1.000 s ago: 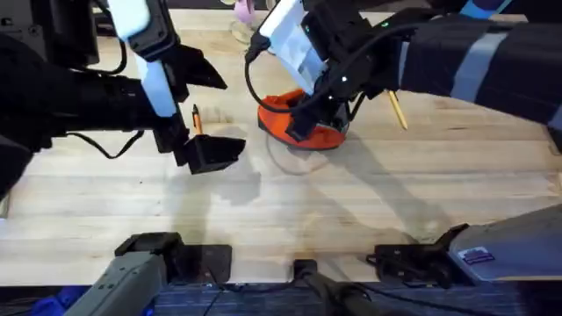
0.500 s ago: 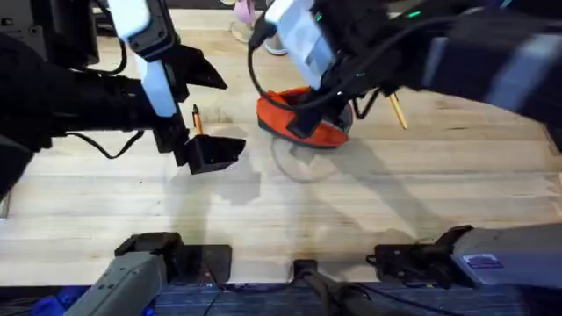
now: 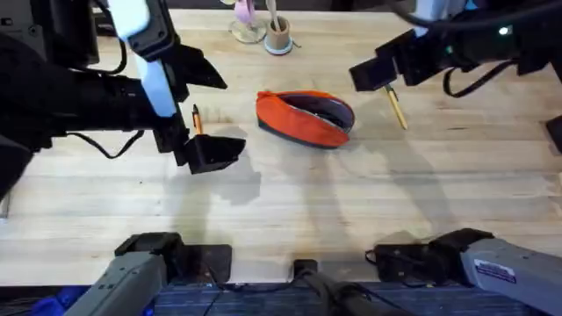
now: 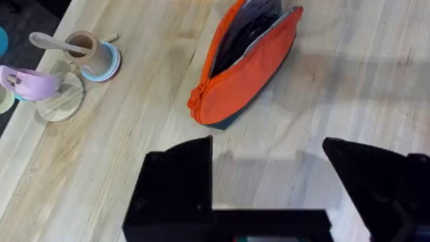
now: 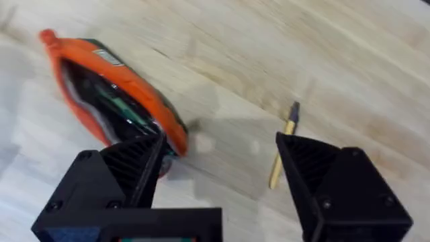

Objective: Unzip the bag, pick up the pens from the table one at a time and place them inside, then zip the bag closed.

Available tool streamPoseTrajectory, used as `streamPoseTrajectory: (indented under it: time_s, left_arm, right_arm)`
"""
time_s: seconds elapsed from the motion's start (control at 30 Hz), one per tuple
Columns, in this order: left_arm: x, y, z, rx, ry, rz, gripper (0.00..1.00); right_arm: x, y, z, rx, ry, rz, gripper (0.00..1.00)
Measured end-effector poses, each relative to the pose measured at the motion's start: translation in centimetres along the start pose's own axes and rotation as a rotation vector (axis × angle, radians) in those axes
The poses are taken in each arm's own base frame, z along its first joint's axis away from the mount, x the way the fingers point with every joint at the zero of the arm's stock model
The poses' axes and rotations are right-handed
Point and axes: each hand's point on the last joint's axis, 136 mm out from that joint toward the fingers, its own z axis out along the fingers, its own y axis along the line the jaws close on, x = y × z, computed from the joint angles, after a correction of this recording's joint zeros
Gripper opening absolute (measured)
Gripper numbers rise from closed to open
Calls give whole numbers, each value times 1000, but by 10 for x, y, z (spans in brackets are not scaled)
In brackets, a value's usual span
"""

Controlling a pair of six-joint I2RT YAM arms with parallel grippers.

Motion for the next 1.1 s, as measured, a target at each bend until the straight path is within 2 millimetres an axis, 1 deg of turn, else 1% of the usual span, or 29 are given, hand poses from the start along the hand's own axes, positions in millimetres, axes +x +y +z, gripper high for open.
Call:
streamPoseTrajectory:
  time_s: [0.17,0.5,0.53,0.57,0.67,0.8,0.93,0.97,1.1]
  left_arm:
    - [0,0,0,-1,0,1,993]
    - [0,0,0,-1,0,1,993]
    - [0,0,0,0,0,0,993]
    - [1,-2,0,7,3,-7,993]
    - [1,-2,0,8,4,-9,994]
    - [1,-2,0,9,4,-9,994]
    - [1,-2,0,8,4,-9,994]
    - [1,-2,0,9,4,-9,995]
    - [1,-2,0,8,4,-9,994]
  right_arm:
    - [11,-24,-1,41,29,71,997]
    - [24,-62,-4,112,50,176,997]
    - [26,-66,-5,120,52,188,997]
    - [29,-77,-6,140,53,213,997]
    - [31,-81,-7,148,55,223,997]
    - [32,-80,-7,147,58,224,997]
    - [38,-81,-7,144,81,233,997]
    - [48,-91,4,143,122,268,997]
    - [59,-92,25,119,189,282,998]
